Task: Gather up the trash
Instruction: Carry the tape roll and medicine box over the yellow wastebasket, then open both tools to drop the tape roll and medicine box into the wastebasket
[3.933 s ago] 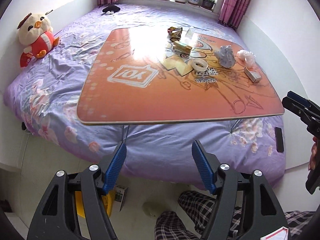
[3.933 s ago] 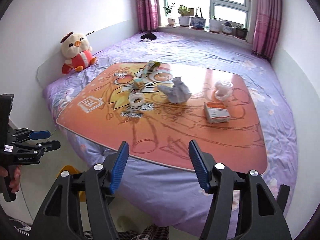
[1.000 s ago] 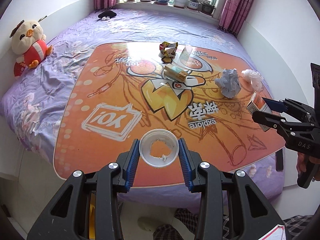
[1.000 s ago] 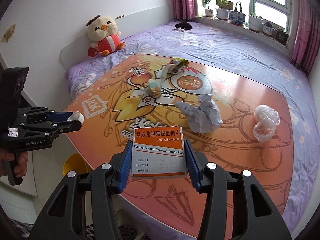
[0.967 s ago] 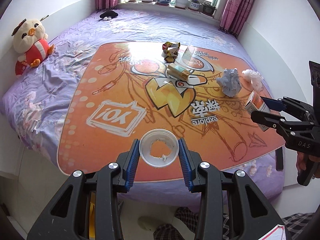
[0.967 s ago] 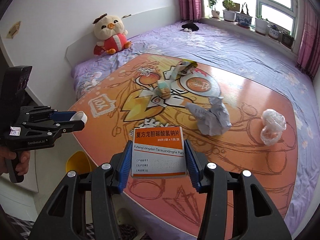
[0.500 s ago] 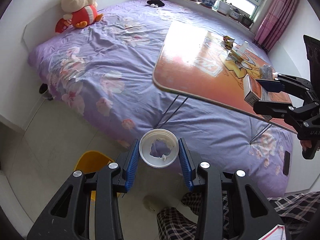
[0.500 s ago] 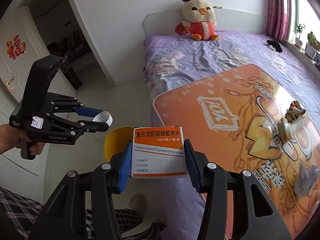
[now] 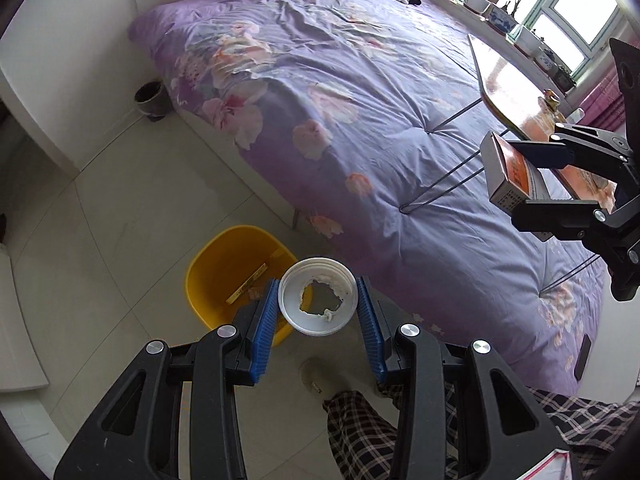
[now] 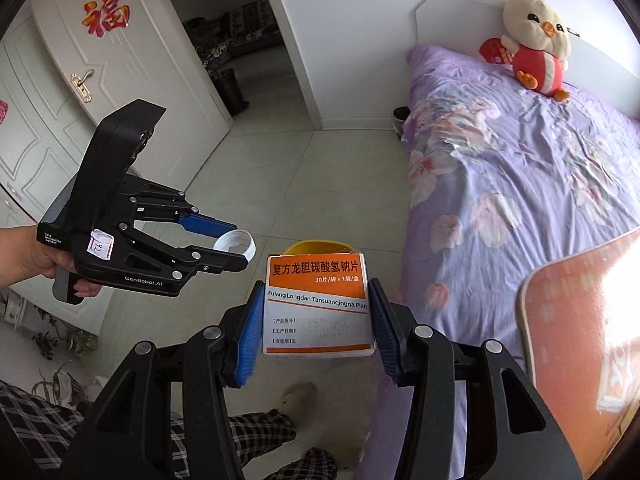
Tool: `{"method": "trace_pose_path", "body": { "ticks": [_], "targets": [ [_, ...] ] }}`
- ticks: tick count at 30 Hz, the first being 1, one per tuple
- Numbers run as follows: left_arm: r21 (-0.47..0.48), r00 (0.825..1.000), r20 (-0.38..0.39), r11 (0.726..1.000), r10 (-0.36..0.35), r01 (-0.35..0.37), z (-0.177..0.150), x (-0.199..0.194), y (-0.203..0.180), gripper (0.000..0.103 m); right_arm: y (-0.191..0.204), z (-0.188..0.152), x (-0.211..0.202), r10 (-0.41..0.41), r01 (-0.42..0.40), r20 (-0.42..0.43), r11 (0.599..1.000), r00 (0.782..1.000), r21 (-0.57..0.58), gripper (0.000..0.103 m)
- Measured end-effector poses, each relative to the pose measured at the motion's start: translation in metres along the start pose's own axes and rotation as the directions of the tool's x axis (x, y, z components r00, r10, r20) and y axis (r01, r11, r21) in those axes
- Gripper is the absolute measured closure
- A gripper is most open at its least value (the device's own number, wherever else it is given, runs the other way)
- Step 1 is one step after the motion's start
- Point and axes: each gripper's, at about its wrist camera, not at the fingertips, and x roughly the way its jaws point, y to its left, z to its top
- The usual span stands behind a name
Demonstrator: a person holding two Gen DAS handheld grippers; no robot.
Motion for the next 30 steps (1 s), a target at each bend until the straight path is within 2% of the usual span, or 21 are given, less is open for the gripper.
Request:
{"method": "trace_pose_path", "body": {
  "ticks": [4, 10, 21, 30],
  "targets": [
    [-0.043, 1.000, -0.023, 0.999, 0.009, -0.010, -0.008, 0.023, 0.027, 0.064, 0.005, 0.004, 0.043, 0.049, -0.052, -0.060, 0.997, 0.997, -0.050, 0.052],
    [-0.091, 0.998, -0.065, 0.996, 0.015, -0.021, -0.020, 0.062, 0.068, 0.064, 0.012, 0.002, 0.109, 0.081, -0.099, -0.155, 0.989, 0.985, -0.112, 0.052],
    [-0.136, 0.991, -0.137, 0.991, -0.003, -0.016, -0.040, 0.139, 0.122, 0.064, 0.003, -0.010, 0.224, 0.089, -0.135, -0.288, 0.980, 0.953, -0.145, 0.052],
    [-0.193, 0.982, -0.181, 0.981, -0.056, 0.020, -0.048, 0.193, 0.144, 0.064, -0.010, -0.025, 0.287, 0.084, -0.144, -0.368, 0.980, 0.926, -0.137, 0.052]
  ]
}}
